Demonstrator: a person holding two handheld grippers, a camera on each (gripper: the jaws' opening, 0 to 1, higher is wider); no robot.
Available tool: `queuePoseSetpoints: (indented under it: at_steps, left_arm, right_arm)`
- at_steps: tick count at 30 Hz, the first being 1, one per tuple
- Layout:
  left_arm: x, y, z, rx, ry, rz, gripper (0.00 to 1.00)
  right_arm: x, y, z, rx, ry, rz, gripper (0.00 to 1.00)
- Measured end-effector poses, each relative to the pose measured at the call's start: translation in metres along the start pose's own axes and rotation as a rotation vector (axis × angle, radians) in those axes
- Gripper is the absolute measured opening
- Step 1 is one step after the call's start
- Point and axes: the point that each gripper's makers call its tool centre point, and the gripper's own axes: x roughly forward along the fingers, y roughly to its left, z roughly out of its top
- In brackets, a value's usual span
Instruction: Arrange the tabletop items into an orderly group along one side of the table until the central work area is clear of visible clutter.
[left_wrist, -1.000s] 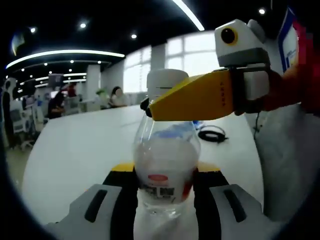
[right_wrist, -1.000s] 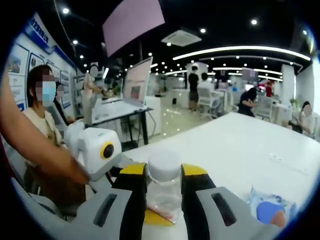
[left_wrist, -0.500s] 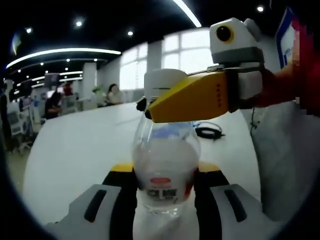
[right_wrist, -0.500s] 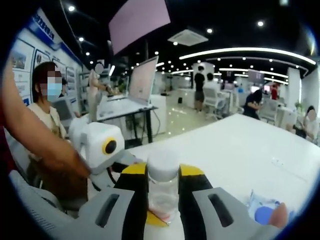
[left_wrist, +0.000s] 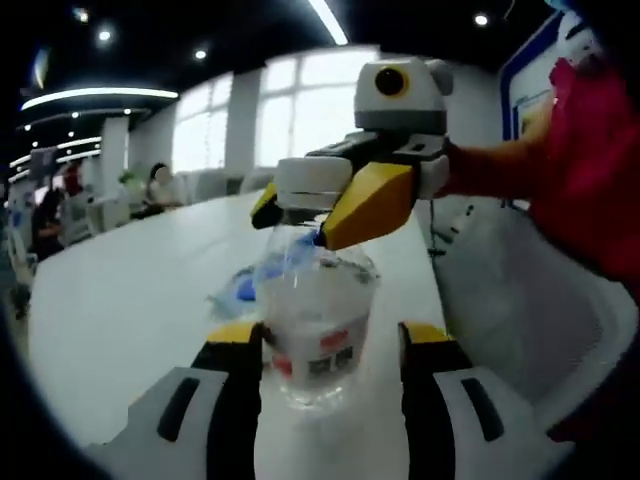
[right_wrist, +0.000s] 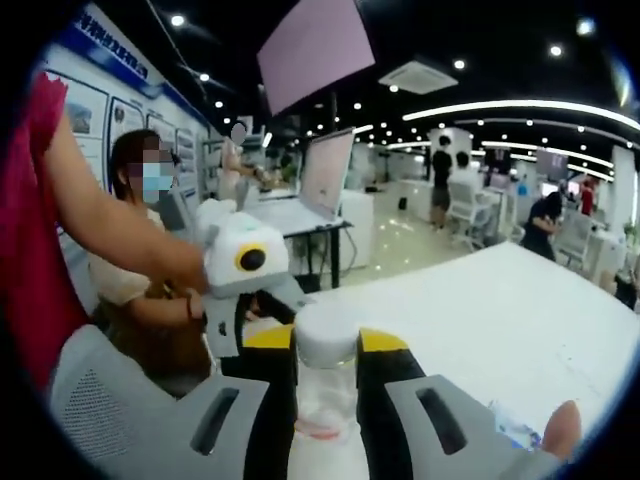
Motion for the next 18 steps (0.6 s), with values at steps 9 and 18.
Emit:
queuePoseSetpoints:
  at_steps: [9, 18]
  left_arm:
    - [0.016, -0.025, 0.057, 0.024, -0.078, -0.167, 0.51]
    - [0.019, -0.074, 0.098, 0.024, -0.117, -0.378, 0.49]
  right_arm:
    - [-0.062, 0.018, 0.053, 0.013, -0.095, 0.239, 0.2]
    - [-0.098, 0.045, 0.089, 0.013, -0.125, 0.426, 0.2]
